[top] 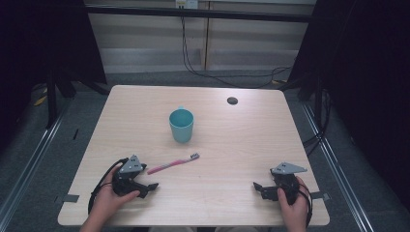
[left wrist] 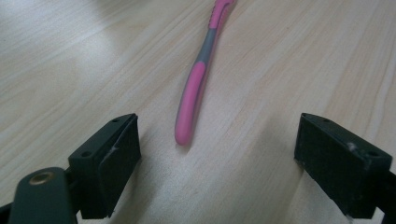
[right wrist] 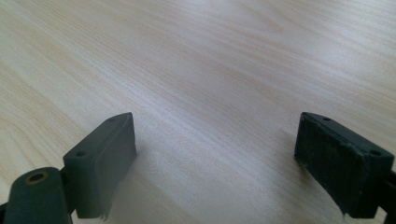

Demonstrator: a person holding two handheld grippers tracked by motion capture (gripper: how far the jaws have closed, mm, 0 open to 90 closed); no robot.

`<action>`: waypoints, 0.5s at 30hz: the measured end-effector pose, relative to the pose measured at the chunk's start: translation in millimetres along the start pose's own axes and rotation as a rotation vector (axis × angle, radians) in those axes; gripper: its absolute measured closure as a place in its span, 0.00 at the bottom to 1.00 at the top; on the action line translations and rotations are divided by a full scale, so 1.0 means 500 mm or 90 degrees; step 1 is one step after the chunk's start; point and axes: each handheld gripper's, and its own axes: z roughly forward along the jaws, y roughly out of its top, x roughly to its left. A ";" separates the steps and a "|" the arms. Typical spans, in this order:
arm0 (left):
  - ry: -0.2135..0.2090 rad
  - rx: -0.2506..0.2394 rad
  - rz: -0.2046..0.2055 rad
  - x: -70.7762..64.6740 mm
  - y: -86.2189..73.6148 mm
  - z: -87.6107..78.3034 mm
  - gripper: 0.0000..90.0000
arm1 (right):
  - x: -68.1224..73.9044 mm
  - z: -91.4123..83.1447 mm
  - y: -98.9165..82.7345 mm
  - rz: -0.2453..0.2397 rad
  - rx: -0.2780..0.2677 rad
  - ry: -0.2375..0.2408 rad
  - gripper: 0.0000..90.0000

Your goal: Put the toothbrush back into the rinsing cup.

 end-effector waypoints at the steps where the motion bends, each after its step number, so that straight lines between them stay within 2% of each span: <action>1: 0.002 0.000 0.001 0.000 0.000 0.000 0.16 | 0.000 0.000 0.000 0.000 0.000 0.000 0.13; 15: 0.002 -0.001 -0.003 -0.001 0.000 0.000 0.16 | 0.000 0.000 0.000 0.000 0.000 0.000 0.13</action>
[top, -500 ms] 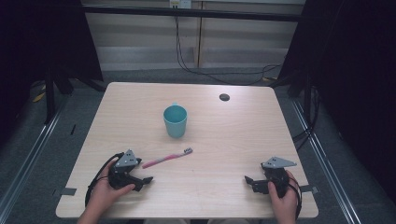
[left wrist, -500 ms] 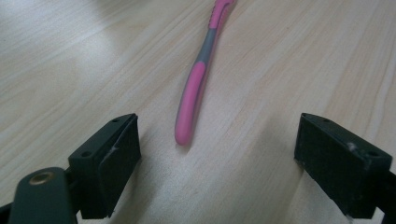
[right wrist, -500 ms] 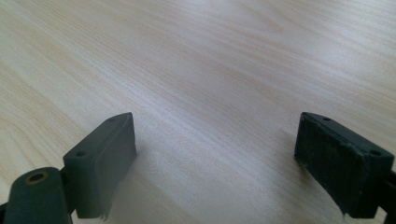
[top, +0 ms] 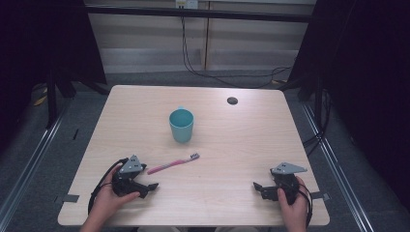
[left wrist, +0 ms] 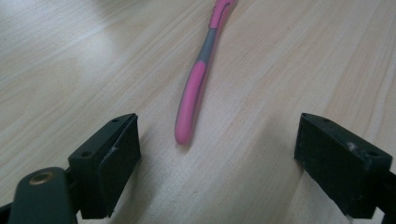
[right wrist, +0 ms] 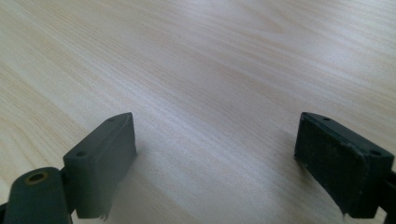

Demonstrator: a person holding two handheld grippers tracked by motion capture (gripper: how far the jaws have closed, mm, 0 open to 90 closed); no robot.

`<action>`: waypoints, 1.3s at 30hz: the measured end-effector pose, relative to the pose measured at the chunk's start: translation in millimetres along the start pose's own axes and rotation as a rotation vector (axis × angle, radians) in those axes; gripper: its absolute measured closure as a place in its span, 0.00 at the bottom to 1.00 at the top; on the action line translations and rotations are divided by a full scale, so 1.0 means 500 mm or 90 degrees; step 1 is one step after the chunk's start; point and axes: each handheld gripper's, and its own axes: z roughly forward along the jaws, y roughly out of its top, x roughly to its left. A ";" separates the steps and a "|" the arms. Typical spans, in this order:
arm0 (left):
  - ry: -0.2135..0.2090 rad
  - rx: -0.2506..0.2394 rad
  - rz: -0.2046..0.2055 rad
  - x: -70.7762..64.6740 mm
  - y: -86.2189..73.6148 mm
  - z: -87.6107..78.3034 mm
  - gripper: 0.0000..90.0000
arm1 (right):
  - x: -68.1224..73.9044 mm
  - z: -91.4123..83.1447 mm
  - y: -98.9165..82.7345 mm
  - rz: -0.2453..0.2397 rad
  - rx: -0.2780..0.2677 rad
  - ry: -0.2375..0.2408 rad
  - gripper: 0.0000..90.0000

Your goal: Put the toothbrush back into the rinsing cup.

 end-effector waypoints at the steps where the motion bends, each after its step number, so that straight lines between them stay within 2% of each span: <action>1: 0.000 0.001 0.000 0.000 0.000 0.000 0.16 | 0.000 0.000 0.000 0.000 0.000 0.000 0.13; 6: 0.000 0.004 0.004 0.000 0.001 -0.001 0.15 | 0.000 0.000 0.000 0.000 0.000 0.000 0.13; 10: 0.000 0.027 -0.005 -0.001 0.009 -0.002 0.16 | 0.000 0.000 0.000 0.000 0.000 0.000 0.13; 12: 0.000 0.047 -0.004 0.001 0.016 -0.002 0.17 | 0.000 0.000 0.000 0.000 0.000 0.000 0.13; 14: 0.006 0.063 -0.013 0.001 0.024 -0.002 0.18 | 0.000 0.000 0.000 0.000 0.000 0.000 0.13; 18: 0.013 0.101 0.013 0.003 0.040 -0.004 0.18 | 0.000 0.000 0.000 0.000 0.000 0.000 0.13; 21: 0.017 0.115 0.019 0.009 0.054 -0.007 0.19 | 0.000 0.000 0.000 0.000 0.000 0.000 0.13; 22: 0.018 0.111 0.011 0.010 0.057 -0.008 0.19 | 0.000 0.000 0.000 0.000 0.000 0.000 0.13; 25: 0.021 0.128 0.018 0.018 0.075 -0.014 0.20 | 0.000 0.000 0.000 0.000 0.000 0.000 0.13; 27: 0.025 0.137 0.011 0.020 0.084 -0.015 0.20 | 0.000 0.000 0.000 0.000 0.000 0.000 0.13; 33: 0.010 0.184 0.024 0.030 0.115 -0.015 0.22 | 0.000 0.000 0.000 0.000 0.000 0.000 0.13; 35: 0.008 0.186 0.022 0.030 0.120 -0.011 0.22 | 0.000 0.000 0.000 0.000 0.000 0.000 0.13; 39: 0.004 0.199 0.042 0.029 0.134 -0.002 0.22 | 0.000 0.000 0.000 0.000 0.000 0.000 0.13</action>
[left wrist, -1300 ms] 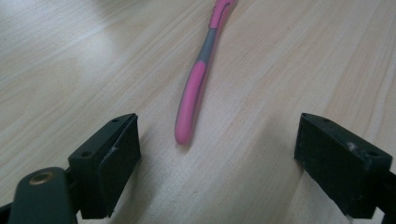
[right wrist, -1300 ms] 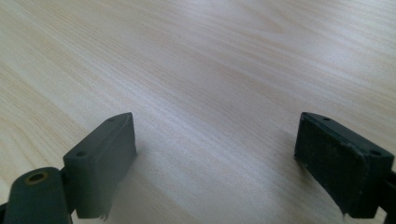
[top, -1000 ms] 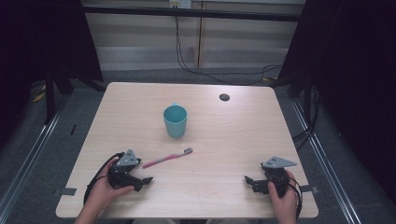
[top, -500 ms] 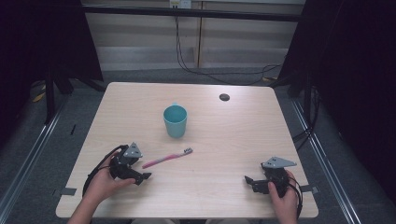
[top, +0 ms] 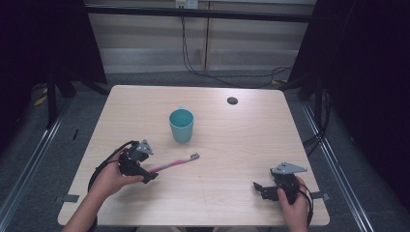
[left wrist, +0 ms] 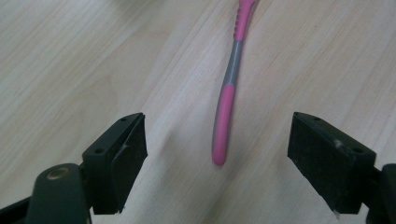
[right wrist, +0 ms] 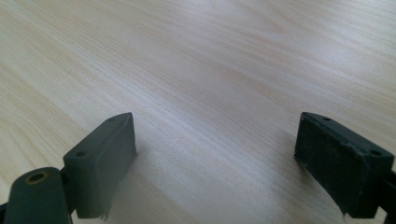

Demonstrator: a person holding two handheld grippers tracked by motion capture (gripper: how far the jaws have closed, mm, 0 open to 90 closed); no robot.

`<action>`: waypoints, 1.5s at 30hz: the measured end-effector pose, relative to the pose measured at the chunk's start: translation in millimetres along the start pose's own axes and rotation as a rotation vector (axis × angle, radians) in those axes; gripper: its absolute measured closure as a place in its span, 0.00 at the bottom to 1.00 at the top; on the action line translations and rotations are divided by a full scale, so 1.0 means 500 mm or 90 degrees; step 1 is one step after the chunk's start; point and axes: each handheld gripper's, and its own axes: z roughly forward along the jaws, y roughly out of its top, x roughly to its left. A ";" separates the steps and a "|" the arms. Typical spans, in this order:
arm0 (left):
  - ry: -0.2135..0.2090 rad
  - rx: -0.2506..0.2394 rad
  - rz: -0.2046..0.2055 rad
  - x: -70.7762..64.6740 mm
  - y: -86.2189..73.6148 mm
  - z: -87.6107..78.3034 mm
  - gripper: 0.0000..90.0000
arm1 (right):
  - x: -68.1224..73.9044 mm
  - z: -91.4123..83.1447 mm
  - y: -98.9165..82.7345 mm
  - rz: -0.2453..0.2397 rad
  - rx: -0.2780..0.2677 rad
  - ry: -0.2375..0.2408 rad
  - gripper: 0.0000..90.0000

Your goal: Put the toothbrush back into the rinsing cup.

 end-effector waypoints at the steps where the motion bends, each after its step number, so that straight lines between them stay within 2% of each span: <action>1: -0.001 0.002 -0.001 -0.001 0.003 0.001 0.22 | 0.000 0.000 0.000 0.000 0.000 0.000 0.13; 2: 0.001 0.008 0.008 0.000 0.008 0.002 0.22 | 0.000 0.000 0.000 0.000 0.000 0.000 0.13; 9: -0.011 0.015 0.001 0.008 0.031 0.013 0.23 | 0.000 0.001 0.001 -0.001 -0.001 0.000 0.13; 10: -0.013 0.022 0.006 0.011 0.033 0.015 0.23 | 0.000 0.001 0.001 -0.001 -0.001 0.000 0.13; 11: -0.012 0.020 0.000 0.010 0.035 0.018 0.23 | -0.001 0.001 0.001 -0.001 -0.001 0.000 0.13; 13: -0.011 0.034 0.006 0.013 0.040 0.022 0.23 | -0.001 0.001 0.001 -0.001 -0.001 0.000 0.13; 20: -0.010 0.048 0.022 0.019 0.058 0.023 0.24 | -0.001 0.001 0.001 0.000 -0.001 0.001 0.13; 21: -0.011 0.045 0.014 0.018 0.060 0.024 0.24 | -0.001 0.001 0.001 0.000 -0.001 0.001 0.13; 24: -0.008 0.055 0.026 0.020 0.067 0.025 0.24 | -0.001 0.001 0.001 0.000 -0.001 0.001 0.13; 33: -0.012 0.069 0.022 0.022 0.083 0.034 0.24 | -0.002 0.002 0.001 -0.003 -0.003 0.001 0.13; 45: -0.011 0.085 0.039 0.029 0.109 0.040 0.25 | -0.002 0.003 0.002 -0.004 -0.003 0.001 0.13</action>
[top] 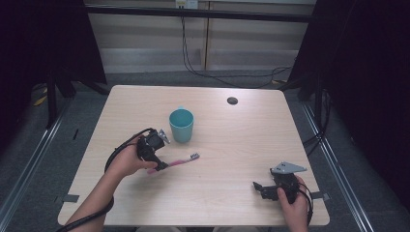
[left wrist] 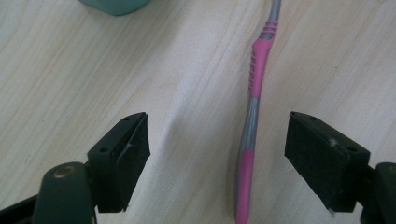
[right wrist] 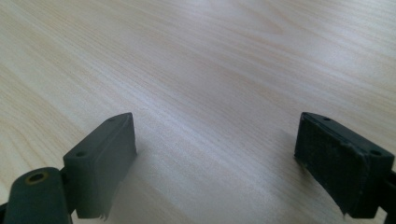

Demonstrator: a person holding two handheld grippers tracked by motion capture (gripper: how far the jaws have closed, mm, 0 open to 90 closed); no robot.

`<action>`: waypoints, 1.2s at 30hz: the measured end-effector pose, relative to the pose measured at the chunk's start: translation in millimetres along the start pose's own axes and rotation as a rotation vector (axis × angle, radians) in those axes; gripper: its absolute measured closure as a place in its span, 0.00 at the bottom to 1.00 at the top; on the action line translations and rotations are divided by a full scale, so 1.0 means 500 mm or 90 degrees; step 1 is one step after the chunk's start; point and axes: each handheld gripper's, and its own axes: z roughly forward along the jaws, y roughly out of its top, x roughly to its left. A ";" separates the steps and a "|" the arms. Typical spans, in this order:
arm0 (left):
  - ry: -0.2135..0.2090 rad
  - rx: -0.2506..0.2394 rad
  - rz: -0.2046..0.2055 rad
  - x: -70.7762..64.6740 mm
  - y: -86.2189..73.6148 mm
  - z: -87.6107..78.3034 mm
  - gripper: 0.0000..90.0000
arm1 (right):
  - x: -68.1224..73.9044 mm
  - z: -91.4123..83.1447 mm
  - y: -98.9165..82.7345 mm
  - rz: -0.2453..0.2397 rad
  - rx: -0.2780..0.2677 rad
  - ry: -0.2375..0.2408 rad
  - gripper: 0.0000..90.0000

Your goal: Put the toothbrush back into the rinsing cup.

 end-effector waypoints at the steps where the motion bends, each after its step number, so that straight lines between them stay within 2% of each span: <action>1: -0.003 -0.001 -0.006 0.000 0.002 0.001 0.25 | 0.000 0.000 0.000 0.001 0.000 0.000 0.13; 17: -0.006 0.023 0.017 -0.004 0.038 0.009 0.27 | 0.000 0.001 0.001 0.002 0.001 0.003 0.13; 20: -0.010 0.025 0.009 -0.005 0.041 0.013 0.28 | 0.000 0.001 0.001 0.002 0.002 0.002 0.13; 21: -0.015 0.030 0.015 -0.004 0.044 0.014 0.28 | 0.000 0.001 0.001 0.002 0.002 0.003 0.13; 22: -0.024 0.027 0.006 -0.007 0.046 0.017 0.29 | 0.000 0.001 0.001 0.003 0.003 0.003 0.13; 25: -0.023 0.030 0.012 -0.008 0.050 0.020 0.31 | 0.000 0.001 0.002 0.002 0.003 0.003 0.13; 26: -0.024 0.029 0.007 -0.009 0.051 0.022 0.32 | 0.000 0.001 0.002 0.002 0.003 0.003 0.13; 27: -0.027 0.033 0.015 -0.009 0.053 0.024 0.32 | 0.000 0.001 0.002 0.002 0.003 0.003 0.13; 32: -0.027 0.038 0.002 -0.010 0.062 0.030 0.32 | 0.000 0.001 0.002 0.002 0.003 0.003 0.13; 36: -0.036 0.039 0.001 -0.010 0.068 0.031 0.39 | -0.001 0.002 0.002 -0.002 0.001 0.003 0.13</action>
